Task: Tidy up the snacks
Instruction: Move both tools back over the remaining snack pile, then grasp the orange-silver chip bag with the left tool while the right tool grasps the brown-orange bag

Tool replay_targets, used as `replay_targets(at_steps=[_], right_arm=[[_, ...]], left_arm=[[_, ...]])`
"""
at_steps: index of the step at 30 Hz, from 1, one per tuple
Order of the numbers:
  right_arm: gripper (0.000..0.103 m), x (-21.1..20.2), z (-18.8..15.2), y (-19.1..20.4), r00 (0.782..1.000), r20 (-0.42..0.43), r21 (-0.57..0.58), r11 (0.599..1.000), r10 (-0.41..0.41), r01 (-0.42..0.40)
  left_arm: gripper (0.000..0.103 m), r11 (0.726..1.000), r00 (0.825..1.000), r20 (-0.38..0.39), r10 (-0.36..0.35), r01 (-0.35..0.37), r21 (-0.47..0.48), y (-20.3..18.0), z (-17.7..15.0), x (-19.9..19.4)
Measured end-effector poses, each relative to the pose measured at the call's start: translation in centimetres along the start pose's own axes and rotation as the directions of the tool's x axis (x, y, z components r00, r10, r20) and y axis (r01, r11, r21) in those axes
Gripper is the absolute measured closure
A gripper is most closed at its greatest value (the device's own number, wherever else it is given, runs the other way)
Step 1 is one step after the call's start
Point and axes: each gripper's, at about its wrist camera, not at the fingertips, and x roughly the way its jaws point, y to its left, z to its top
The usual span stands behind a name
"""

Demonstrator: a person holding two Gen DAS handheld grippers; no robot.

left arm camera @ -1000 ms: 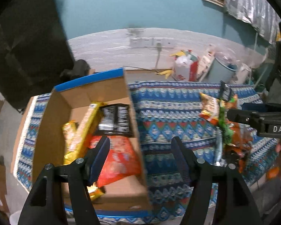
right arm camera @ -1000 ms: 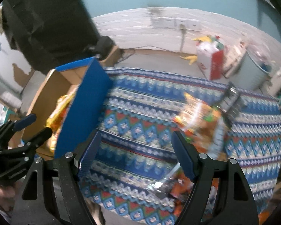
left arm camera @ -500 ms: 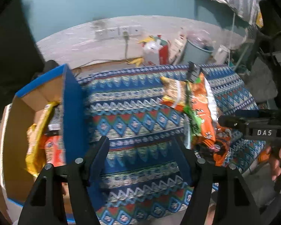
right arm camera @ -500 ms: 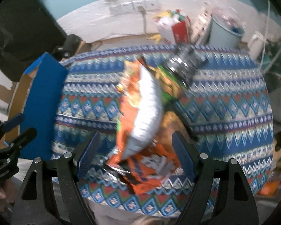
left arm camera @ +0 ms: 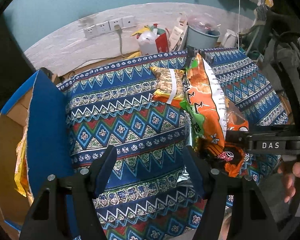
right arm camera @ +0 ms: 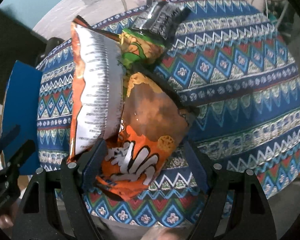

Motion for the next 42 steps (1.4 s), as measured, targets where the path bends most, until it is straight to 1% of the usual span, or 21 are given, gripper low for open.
replay_targets(at_steps=[4, 6, 10, 11, 12, 15, 16, 18, 23, 27, 32, 35, 37, 42], right_arm=[[0.023, 1.0, 0.2, -0.4, 0.999, -0.01, 0.034, 0.999, 0.032, -0.031], [0.023, 1.8, 0.2, -0.5, 0.999, -0.027, 0.046, 0.999, 0.024, -0.023], [0.023, 3.2, 0.3, -0.6, 0.998, -0.051, 0.067, 0.997, 0.048, -0.045], [0.027, 3.1, 0.4, -0.4, 0.998, -0.044, 0.054, 0.998, 0.035, -0.033], [0.039, 3.0, 0.6, -0.3, 0.999, -0.036, 0.031, 0.999, 0.02, -0.019], [0.051, 2.4, 0.9, -0.2, 1.0, -0.014, -0.022, 1.0, -0.003, 0.003], [0.052, 2.1, 1.0, -0.4, 1.0, -0.005, -0.032, 0.999, -0.012, 0.012], [0.052, 1.7, 1.3, -0.8, 1.0, 0.012, -0.041, 0.999, -0.027, 0.027], [0.053, 0.2, 1.9, -2.2, 0.994, 0.07, -0.061, 0.994, -0.083, 0.087], [0.053, -1.3, 2.5, -3.2, 0.983, 0.132, -0.08, 0.987, -0.13, 0.141], [0.053, -2.8, 3.3, -4.5, 0.974, 0.177, -0.083, 0.984, -0.144, 0.16], [0.053, -3.6, 3.7, -5.5, 0.965, 0.203, -0.091, 0.978, -0.168, 0.189], [0.053, -4.2, 4.0, -6.1, 0.96, 0.215, -0.087, 0.976, -0.179, 0.201], [0.053, -3.9, 5.1, -6.9, 0.961, 0.222, -0.053, 0.982, -0.166, 0.182]], left_arm=[[0.033, 1.0, 1.0, -0.014, -0.006, 0.006, -0.008, -0.1, 0.3, 0.6], [0.033, 1.0, 1.0, -0.017, -0.01, 0.01, -0.011, -0.1, 0.5, 0.8], [0.033, 1.0, 1.0, -0.023, -0.021, 0.02, -0.022, -0.3, 1.1, 1.1], [0.033, 0.999, 0.999, -0.024, -0.034, 0.033, -0.031, -0.4, 1.3, 1.2], [0.033, 0.998, 0.999, -0.024, -0.045, 0.044, -0.038, -0.4, 1.5, 1.3], [0.033, 0.997, 0.998, -0.019, -0.066, 0.065, -0.048, -0.8, 2.1, 1.5], [0.032, 0.996, 0.997, -0.019, -0.07, 0.069, -0.049, -1.0, 2.3, 1.6], [0.028, 0.995, 0.996, -0.02, -0.083, 0.082, -0.059, -1.3, 2.8, 1.9], [0.027, 0.984, 0.989, -0.028, -0.146, 0.142, -0.105, -2.4, 3.9, 2.8], [0.022, 0.976, 0.984, -0.024, -0.175, 0.17, -0.132, -3.6, 4.7, 3.6], [0.022, 0.965, 0.977, -0.032, -0.211, 0.203, -0.167, -4.6, 5.3, 4.6], [0.018, 0.967, 0.977, -0.062, -0.206, 0.194, -0.162, -5.3, 5.7, 5.5], [0.018, 0.971, 0.978, -0.074, -0.194, 0.181, -0.158, -5.8, 5.8, 6.1], [0.018, 0.978, 0.98, -0.107, -0.168, 0.152, -0.139, -6.7, 6.2, 8.0]])
